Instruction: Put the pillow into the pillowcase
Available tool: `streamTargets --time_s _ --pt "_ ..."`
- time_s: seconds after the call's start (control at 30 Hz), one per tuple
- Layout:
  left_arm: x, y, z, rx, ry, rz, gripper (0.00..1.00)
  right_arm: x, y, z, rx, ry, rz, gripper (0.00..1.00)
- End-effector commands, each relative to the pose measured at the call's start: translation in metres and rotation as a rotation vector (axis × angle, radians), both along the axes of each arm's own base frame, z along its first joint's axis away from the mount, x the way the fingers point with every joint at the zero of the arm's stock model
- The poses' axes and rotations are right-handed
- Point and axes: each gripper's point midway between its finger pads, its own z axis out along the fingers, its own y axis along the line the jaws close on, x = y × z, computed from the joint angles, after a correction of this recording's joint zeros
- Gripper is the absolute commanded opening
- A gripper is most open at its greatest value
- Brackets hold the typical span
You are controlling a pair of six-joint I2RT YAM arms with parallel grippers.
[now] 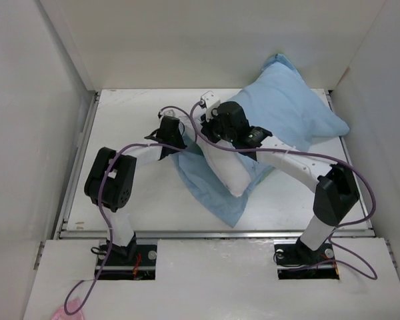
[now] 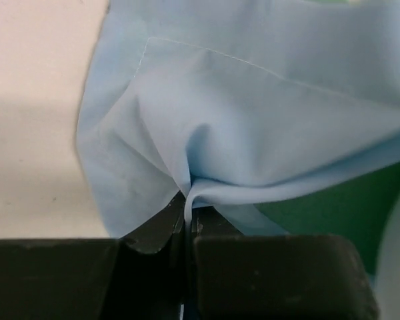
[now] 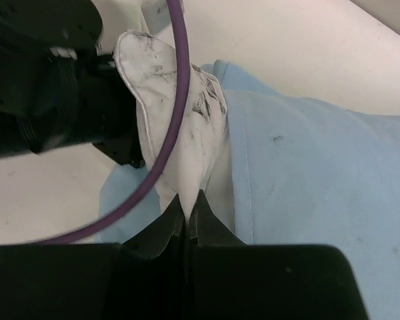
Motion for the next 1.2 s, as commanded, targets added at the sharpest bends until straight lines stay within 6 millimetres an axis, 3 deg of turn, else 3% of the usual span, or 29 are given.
streamTargets --time_s 0.0,0.03,0.1,0.13,0.17,0.2,0.23,0.27,0.3,0.33,0.37,0.47,0.5,0.53,0.6,0.63,0.7,0.73,0.8,0.93,0.97,1.0,1.07,1.13,1.17 --pt "0.02 0.019 0.071 -0.042 -0.179 0.06 0.0 -0.016 0.003 0.02 0.016 -0.04 0.101 0.0" --pt "0.02 0.033 0.098 -0.047 -0.229 0.096 0.0 -0.019 -0.001 0.005 -0.027 -0.024 0.113 0.0" --pt "0.021 0.052 0.121 -0.009 -0.269 0.169 0.0 -0.032 0.0 -0.027 -0.139 -0.009 0.18 0.0" --pt "0.025 0.063 0.147 -0.009 -0.319 0.209 0.0 -0.037 -0.004 -0.043 -0.182 0.002 0.18 0.0" --pt "0.023 0.075 0.153 0.014 -0.317 0.244 0.0 -0.036 -0.009 -0.067 -0.233 0.035 0.174 0.0" --pt "0.022 0.077 0.162 0.019 -0.325 0.254 0.0 -0.038 -0.008 -0.078 -0.264 0.051 0.168 0.0" --pt "0.021 0.082 0.171 0.025 -0.331 0.258 0.0 -0.029 -0.021 -0.091 -0.312 0.067 0.073 0.0" --pt "0.014 0.083 0.186 0.013 -0.346 0.252 0.0 -0.021 -0.023 -0.092 -0.333 0.074 0.034 0.0" --pt "0.01 0.081 0.197 -0.005 -0.368 0.243 0.0 -0.019 -0.03 -0.116 -0.404 0.115 0.009 0.0" --pt "0.003 0.08 0.2 -0.02 -0.373 0.227 0.0 -0.014 -0.033 -0.121 -0.431 0.116 -0.016 0.0" --pt "-0.005 0.078 0.22 -0.058 -0.424 0.208 0.0 -0.007 -0.03 -0.117 -0.443 0.092 -0.044 0.0" --pt "-0.023 0.068 0.226 -0.111 -0.438 0.14 0.0 -0.001 -0.022 -0.136 -0.484 0.12 -0.061 0.0" --pt "-0.036 0.059 0.23 -0.124 -0.451 0.11 0.0 0.009 -0.011 -0.125 -0.448 0.103 -0.073 0.0" --pt "-0.043 0.058 0.23 -0.117 -0.454 0.11 0.0 0.011 -0.009 -0.142 -0.476 0.138 -0.073 0.0" --pt "-0.056 0.058 0.233 -0.138 -0.458 0.118 0.0 0.025 0.003 -0.136 -0.459 0.135 -0.101 0.0" --pt "-0.06 0.06 0.234 -0.14 -0.464 0.119 0.0 0.021 -0.001 -0.163 -0.539 0.178 -0.105 0.0" --pt "-0.065 0.064 0.24 -0.149 -0.483 0.137 0.0 0.031 -0.011 -0.176 -0.586 0.184 -0.208 0.0" --pt "-0.071 0.066 0.246 -0.158 -0.503 0.137 0.0 0.039 -0.005 -0.171 -0.573 0.175 -0.239 0.0" --pt "-0.075 0.068 0.254 -0.159 -0.526 0.133 0.0 0.038 -0.006 -0.196 -0.593 0.243 -0.289 0.0" --pt "-0.083 0.063 0.253 -0.174 -0.508 0.097 0.0 0.057 0.009 -0.182 -0.416 0.237 -0.423 0.0" --pt "-0.087 0.06 0.244 -0.178 -0.49 0.078 0.0 0.059 0.013 -0.173 -0.355 0.232 -0.449 0.0" --pt "-0.09 0.054 0.24 -0.205 -0.471 0.052 0.0 0.068 0.029 -0.146 -0.19 0.215 -0.487 0.0" --pt "-0.095 0.046 0.233 -0.242 -0.449 0.023 0.0 0.084 0.027 -0.122 -0.022 0.203 -0.561 0.0" --pt "-0.1 0.044 0.21 -0.244 -0.396 0.014 0.0 0.1 0.032 -0.069 0.251 0.202 -0.657 0.0" --pt "-0.101 0.044 0.203 -0.239 -0.382 0.015 0.0 0.106 0.031 -0.055 0.328 0.211 -0.652 0.0"
